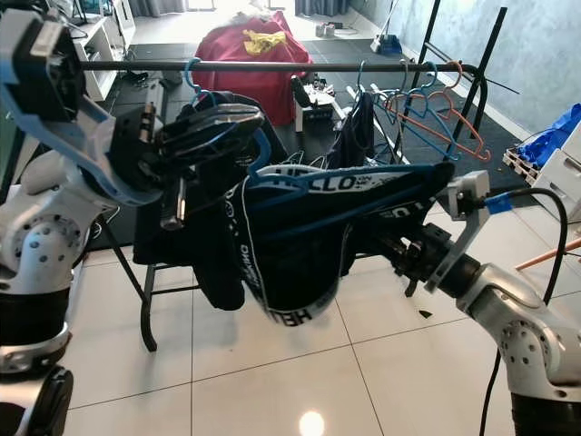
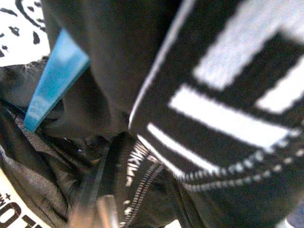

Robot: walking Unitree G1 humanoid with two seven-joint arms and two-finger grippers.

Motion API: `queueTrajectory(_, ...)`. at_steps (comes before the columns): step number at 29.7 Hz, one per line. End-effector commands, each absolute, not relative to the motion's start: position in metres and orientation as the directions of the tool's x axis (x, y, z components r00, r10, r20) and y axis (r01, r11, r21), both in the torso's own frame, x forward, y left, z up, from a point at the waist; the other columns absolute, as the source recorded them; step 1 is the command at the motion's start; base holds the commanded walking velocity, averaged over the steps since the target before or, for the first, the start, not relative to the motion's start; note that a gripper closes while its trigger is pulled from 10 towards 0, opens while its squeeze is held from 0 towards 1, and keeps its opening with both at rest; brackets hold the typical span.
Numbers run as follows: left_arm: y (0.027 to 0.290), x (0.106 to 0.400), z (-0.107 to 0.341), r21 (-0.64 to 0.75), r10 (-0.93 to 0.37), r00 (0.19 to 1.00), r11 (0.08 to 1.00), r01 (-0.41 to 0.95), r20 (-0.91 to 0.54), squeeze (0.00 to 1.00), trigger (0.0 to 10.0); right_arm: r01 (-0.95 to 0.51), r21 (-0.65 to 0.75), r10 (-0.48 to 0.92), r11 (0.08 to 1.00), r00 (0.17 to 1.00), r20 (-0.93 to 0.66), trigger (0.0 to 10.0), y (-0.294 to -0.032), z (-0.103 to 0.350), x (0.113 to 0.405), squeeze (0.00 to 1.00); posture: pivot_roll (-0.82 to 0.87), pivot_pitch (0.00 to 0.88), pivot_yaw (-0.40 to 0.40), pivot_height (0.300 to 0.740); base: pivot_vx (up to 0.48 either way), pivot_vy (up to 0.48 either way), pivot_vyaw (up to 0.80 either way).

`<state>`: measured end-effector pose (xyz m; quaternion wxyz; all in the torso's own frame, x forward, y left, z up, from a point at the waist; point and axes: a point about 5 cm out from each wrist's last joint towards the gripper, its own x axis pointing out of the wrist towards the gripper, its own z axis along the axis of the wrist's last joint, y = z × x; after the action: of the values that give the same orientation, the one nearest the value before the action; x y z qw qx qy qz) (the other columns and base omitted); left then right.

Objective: Hang hanger

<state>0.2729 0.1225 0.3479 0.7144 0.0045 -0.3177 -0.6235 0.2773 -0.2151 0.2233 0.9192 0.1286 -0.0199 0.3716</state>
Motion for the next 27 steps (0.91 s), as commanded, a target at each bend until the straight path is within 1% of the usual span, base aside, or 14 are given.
queueTrajectory(1, 0.118, 0.268, 0.351, 0.416, -0.892, -0.009, 0.202, 0.886, 0.453, 0.00, 10.0, -0.680, 0.211, 0.665, 0.702, 0.732, 0.146, 0.0, -0.220, 0.227, 0.277, 0.00, -0.07, 0.089, -0.040, 0.740, 0.000, 0.000, 0.00)
queueTrajectory(7, 0.120, 0.270, 0.349, 0.420, -0.899, 0.013, 0.217, 0.881, 0.438, 0.00, 10.0, -0.677, 0.203, 0.658, 0.708, 0.736, 0.159, 0.0, -0.224, 0.230, 0.276, 0.00, -0.07, 0.089, -0.039, 0.740, 0.000, 0.000, 0.00)
queueTrajectory(9, 0.127, 0.276, 0.345, 0.428, -0.911, 0.062, 0.251, 0.868, 0.408, 0.00, 10.0, -0.663, 0.199, 0.640, 0.722, 0.748, 0.174, 0.0, -0.230, 0.235, 0.275, 0.00, -0.07, 0.090, -0.038, 0.740, 0.000, 0.000, 0.00)
queueTrajectory(10, 0.127, 0.276, 0.345, 0.428, -0.911, 0.062, 0.251, 0.868, 0.408, 0.00, 10.0, -0.663, 0.199, 0.640, 0.722, 0.748, 0.174, 0.0, -0.230, 0.235, 0.275, 0.00, -0.07, 0.090, -0.038, 0.740, 0.000, 0.000, 0.00)
queueTrajectory(12, 0.138, 0.281, 0.341, 0.428, -0.916, 0.111, 0.284, 0.858, 0.385, 0.00, 10.0, -0.637, 0.201, 0.610, 0.744, 0.771, 0.186, 0.0, -0.237, 0.238, 0.275, 0.00, -0.07, 0.093, -0.036, 0.740, 0.000, 0.000, 0.00)
queueTrajectory(15, 0.142, 0.282, 0.340, 0.428, -0.918, 0.124, 0.291, 0.856, 0.377, 0.00, 10.0, -0.626, 0.202, 0.597, 0.753, 0.780, 0.188, 0.0, -0.240, 0.238, 0.276, 0.00, -0.07, 0.093, -0.036, 0.740, 0.000, 0.000, 0.00)
queueTrajectory(17, 0.152, 0.284, 0.336, 0.435, -0.926, 0.154, 0.303, 0.848, 0.344, 0.00, 10.0, -0.600, 0.199, 0.570, 0.775, 0.800, 0.189, 0.0, -0.246, 0.239, 0.276, 0.00, -0.07, 0.093, -0.036, 0.740, 0.000, 0.000, 0.00)
queueTrajectory(19, 0.161, 0.285, 0.327, 0.462, -0.947, 0.186, 0.293, 0.837, 0.262, 0.00, 10.0, -0.559, 0.191, 0.533, 0.807, 0.828, 0.172, 0.0, -0.253, 0.238, 0.278, 0.00, -0.07, 0.093, -0.036, 0.740, 0.000, 0.000, 0.00)
queueTrajectory(20, 0.161, 0.285, 0.327, 0.462, -0.947, 0.186, 0.293, 0.837, 0.262, 0.00, 10.0, -0.559, 0.191, 0.533, 0.807, 0.828, 0.172, 0.0, -0.253, 0.238, 0.278, 0.00, -0.07, 0.093, -0.036, 0.740, 0.000, 0.000, 0.00)
queueTrajectory(21, 0.167, 0.285, 0.322, 0.463, -0.956, 0.196, 0.277, 0.842, 0.216, 0.00, 10.0, -0.537, 0.187, 0.513, 0.823, 0.843, 0.162, 0.0, -0.257, 0.236, 0.279, 0.00, -0.07, 0.093, -0.036, 0.740, 0.000, 0.000, 0.00)
queueTrajectory(24, 0.170, 0.284, 0.319, 0.461, -0.963, 0.196, 0.262, 0.848, 0.187, 0.00, 10.0, -0.522, 0.185, 0.499, 0.833, 0.852, 0.159, 0.0, -0.259, 0.236, 0.279, 0.00, -0.07, 0.097, -0.040, 0.740, 0.000, 0.000, 0.00)
queueTrajectory(26, 0.174, 0.282, 0.312, 0.468, -0.977, 0.185, 0.215, 0.857, 0.109, 0.00, 10.0, -0.495, 0.178, 0.474, 0.851, 0.868, 0.146, 0.0, -0.265, 0.234, 0.280, 0.00, -0.07, 0.098, -0.041, 0.740, 0.000, 0.000, 0.00)
queueTrajectory(27, 0.177, 0.281, 0.306, 0.468, -0.984, 0.170, 0.172, 0.867, 0.047, 0.00, 10.0, -0.482, 0.176, 0.463, 0.859, 0.876, 0.136, 0.0, -0.267, 0.233, 0.280, 0.00, -0.07, 0.098, -0.041, 0.740, 0.000, 0.000, 0.00)
